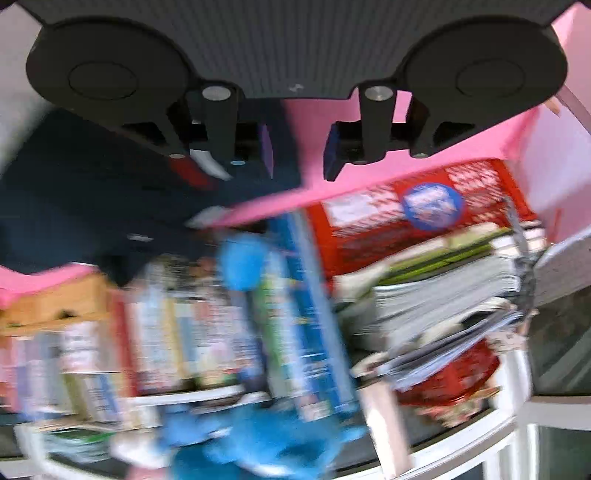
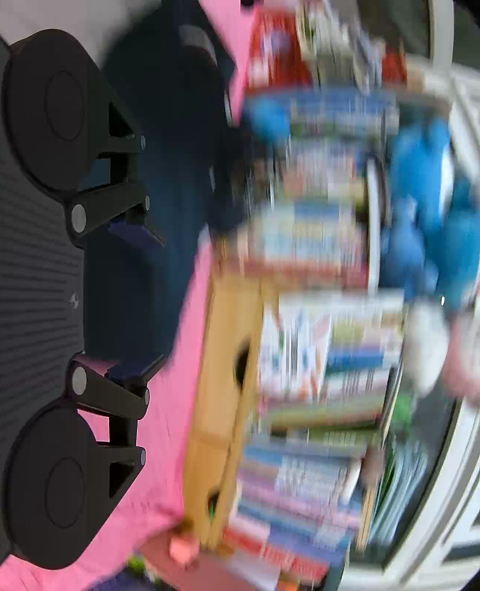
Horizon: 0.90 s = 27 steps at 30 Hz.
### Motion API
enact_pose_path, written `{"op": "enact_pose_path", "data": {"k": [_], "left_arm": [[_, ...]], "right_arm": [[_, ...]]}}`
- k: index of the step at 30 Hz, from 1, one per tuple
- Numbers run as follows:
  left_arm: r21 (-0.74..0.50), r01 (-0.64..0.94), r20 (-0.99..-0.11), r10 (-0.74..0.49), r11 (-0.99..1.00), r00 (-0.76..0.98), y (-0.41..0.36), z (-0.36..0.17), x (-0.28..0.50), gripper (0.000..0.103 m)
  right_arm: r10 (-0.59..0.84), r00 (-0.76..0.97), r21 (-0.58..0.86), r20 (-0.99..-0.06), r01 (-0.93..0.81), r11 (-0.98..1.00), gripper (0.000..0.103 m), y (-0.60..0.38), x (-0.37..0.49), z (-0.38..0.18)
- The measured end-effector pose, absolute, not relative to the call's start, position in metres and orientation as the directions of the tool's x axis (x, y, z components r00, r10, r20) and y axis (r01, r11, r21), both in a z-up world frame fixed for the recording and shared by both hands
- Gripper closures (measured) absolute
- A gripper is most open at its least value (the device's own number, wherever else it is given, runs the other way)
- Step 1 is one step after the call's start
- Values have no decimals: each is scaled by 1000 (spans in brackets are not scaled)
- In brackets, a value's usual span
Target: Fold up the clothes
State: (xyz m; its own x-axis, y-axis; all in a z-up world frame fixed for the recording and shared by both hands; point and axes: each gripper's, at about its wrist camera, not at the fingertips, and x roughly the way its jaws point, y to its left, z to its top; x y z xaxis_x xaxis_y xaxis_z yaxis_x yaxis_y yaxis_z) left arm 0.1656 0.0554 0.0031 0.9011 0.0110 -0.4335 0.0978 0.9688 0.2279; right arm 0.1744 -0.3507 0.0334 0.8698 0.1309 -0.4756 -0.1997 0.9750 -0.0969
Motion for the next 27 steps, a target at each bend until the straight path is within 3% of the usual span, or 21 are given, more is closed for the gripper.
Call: {"op": "enact_pose_path", "data": {"k": [4,7,10,22,27], "left_arm": [[163,244,-516,-128,956,847,25,-17,111,59],[209,273,-578,-107,939,809,14,-40,87,58],[217,227,-583,-60,950,810,25,-49,64,56],[120,167,-547,-75,979,834,44,-39,-39,54],[152,189,-522,-83,970,849,36,-39,-84,48]], "right_arm": [[250,814,-69,-524,-333,940,41,-313,122,13],[275,771,-65,-574,-378,923,41,-296,94,-6],[237,756,-87,-610,-361,928,40,-294,67,-22],[107,857,-23,-503,-138,990,33,-334,-63,-37],[86,885,19,-457,-87,996,30,-343,-114,-36]]}}
